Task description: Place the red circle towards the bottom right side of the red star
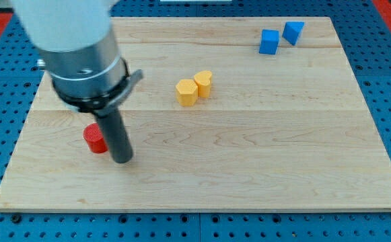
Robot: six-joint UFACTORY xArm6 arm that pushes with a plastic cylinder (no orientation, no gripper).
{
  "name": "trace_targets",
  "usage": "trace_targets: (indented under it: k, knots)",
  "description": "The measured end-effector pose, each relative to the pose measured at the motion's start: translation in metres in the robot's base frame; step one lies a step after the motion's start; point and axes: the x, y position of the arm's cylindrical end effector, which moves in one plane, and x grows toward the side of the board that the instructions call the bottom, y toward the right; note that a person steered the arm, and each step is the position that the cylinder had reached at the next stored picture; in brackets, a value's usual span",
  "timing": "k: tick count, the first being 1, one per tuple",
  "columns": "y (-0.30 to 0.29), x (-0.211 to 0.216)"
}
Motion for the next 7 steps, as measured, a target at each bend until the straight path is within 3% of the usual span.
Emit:
trace_targets:
  k: [1,3,4,6,7]
  knots:
    - [0.026,0.004]
    - [0.024,0.046]
    - [-0.025,0.04]
    - [-0.039,0.012]
    - [-0.088,-0.001]
